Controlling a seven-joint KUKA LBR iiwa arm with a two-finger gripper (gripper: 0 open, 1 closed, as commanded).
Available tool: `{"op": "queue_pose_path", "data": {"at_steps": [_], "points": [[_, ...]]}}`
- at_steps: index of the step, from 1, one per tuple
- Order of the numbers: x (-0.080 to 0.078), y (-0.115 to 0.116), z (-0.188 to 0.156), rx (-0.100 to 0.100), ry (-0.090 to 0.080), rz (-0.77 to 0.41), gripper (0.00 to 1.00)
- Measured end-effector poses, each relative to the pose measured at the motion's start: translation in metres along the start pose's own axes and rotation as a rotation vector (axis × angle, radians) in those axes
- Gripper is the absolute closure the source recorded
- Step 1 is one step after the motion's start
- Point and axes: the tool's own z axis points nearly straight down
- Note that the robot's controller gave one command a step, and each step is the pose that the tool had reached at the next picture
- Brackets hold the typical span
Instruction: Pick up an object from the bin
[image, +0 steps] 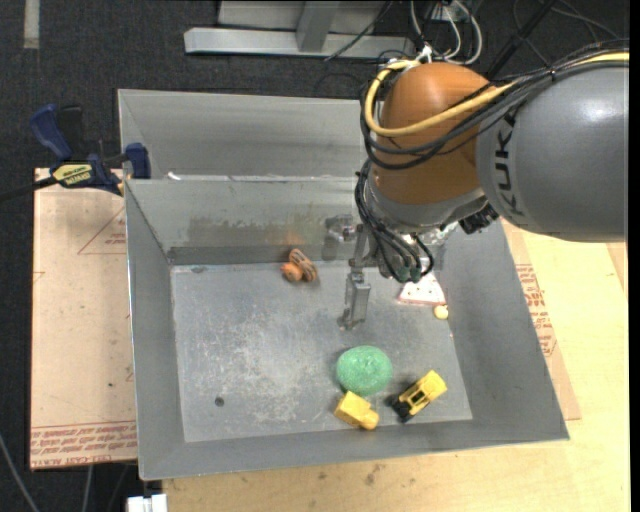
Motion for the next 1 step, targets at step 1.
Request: {"op": "queue_pose_path", "data": {"at_steps": [1], "points": [[-0.0012,-0.0003,-0.0049,-0.001,-0.008,0.001,0.00]]}}
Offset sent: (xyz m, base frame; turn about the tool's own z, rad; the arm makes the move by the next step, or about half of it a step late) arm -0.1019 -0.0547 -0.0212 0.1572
